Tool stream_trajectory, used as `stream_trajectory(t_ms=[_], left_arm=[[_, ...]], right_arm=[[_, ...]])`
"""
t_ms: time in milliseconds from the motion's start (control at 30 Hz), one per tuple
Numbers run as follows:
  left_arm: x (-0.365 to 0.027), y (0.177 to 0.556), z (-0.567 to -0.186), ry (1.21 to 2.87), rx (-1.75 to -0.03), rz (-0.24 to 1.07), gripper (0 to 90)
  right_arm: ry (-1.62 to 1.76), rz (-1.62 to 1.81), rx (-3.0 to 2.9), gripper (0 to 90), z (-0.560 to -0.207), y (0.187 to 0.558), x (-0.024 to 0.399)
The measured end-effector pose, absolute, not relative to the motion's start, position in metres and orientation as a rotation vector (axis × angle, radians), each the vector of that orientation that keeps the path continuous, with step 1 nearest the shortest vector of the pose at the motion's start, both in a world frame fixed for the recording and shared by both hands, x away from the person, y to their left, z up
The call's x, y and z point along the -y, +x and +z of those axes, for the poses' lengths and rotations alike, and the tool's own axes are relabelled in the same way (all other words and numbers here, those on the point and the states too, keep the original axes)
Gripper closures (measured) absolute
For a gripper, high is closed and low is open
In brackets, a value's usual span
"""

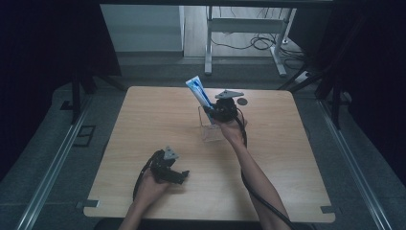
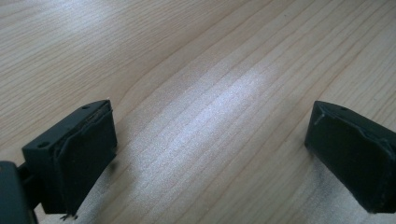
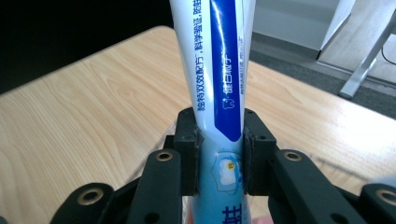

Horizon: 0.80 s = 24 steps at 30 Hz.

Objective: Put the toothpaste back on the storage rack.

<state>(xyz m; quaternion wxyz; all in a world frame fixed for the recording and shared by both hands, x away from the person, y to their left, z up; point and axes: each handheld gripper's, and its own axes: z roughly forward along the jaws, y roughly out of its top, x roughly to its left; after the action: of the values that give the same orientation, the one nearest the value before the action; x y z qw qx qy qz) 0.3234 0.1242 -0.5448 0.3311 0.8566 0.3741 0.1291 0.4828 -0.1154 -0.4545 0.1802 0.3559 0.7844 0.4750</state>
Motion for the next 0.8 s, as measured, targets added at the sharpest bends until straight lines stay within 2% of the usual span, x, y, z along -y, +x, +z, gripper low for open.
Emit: stream_trajectory(t_ms=[800], left_arm=[[-0.1242,0.3235,-0.5448,2.24,-0.976,0.338,2.3]], right_arm=[[1.008,1.278,-2.282,68.9,-0.4649,0.4825,0.1139]])
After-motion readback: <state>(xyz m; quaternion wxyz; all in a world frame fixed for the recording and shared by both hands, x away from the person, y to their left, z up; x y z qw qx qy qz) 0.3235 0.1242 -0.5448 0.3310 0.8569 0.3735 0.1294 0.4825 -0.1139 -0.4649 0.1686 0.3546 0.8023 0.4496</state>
